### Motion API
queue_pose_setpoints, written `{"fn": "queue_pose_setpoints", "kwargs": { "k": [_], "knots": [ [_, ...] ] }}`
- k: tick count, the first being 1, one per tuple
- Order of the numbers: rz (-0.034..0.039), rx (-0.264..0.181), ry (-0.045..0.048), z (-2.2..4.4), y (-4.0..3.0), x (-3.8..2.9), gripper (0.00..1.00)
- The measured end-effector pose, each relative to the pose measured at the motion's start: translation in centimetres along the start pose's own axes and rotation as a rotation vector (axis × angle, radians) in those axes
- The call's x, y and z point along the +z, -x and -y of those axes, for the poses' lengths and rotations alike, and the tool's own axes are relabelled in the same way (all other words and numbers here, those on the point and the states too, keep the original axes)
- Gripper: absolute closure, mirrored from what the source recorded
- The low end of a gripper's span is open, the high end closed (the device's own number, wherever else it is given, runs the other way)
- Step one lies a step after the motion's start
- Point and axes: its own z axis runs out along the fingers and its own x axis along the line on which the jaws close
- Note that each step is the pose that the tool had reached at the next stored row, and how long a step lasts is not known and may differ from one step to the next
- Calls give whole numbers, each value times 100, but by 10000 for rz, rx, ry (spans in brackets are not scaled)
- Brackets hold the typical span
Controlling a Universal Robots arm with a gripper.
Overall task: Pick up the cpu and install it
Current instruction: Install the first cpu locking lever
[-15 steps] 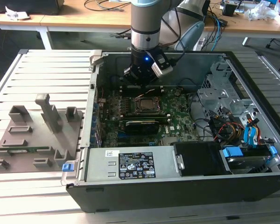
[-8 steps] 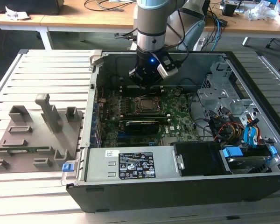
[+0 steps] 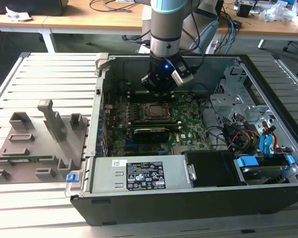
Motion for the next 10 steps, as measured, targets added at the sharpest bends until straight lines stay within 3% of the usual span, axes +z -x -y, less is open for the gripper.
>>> {"fn": "queue_pose_setpoints", "kwargs": {
  "k": [10],
  "knots": [
    [-3, 0, 18, 40, 31, 56, 89]
  ]
}}
